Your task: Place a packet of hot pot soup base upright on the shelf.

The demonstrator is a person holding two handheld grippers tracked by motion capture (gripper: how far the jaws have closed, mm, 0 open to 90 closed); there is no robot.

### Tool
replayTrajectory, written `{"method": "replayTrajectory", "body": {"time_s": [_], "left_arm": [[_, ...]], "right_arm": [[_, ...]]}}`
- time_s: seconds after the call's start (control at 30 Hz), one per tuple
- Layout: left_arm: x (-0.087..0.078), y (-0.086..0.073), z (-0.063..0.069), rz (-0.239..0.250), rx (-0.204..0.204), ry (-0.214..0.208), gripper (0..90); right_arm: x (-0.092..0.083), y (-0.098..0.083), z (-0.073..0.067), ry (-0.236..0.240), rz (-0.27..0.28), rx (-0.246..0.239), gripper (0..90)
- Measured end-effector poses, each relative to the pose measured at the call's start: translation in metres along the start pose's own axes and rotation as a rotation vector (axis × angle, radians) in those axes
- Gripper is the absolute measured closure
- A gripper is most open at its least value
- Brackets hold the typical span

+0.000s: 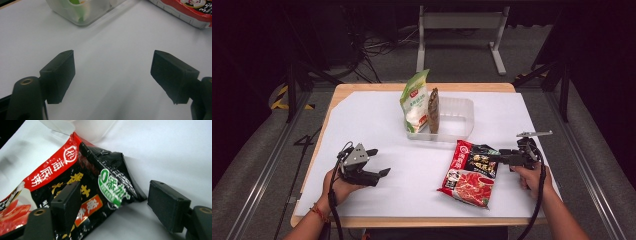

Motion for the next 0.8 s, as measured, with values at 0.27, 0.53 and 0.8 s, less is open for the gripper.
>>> {"method": "replayTrajectory", "body": {"time_s": [0.27,0.53,0.8], "left_arm": [[0.001,0.001,0.001,-0.003,0.003,-0.001,20.3],[0.001,-0.001,-0.002,-0.006,0.01,0.015,20.4],[-0.001,-0.002,-0.002,-0.009,0.022,0.032,20.4]], "right_arm": [[0.016,0.012,-0.006,0.056,-0.022,-0.014,33.5],[0.02,0.012,-0.009,0.021,-0.015,-0.049,63.7],[-0.001,0.011,-0.017,0.068,0.078,-0.122,81.2]]}}
Point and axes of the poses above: each handheld gripper's, and its own axes: x roughly forward along the jaws, y roughly out of its top, z roughly to its right, the point moved 6 cm from there along x, roughly forward along the jaws, and after that the axes turned 5 degrees about -z, right-handed, at the moved point
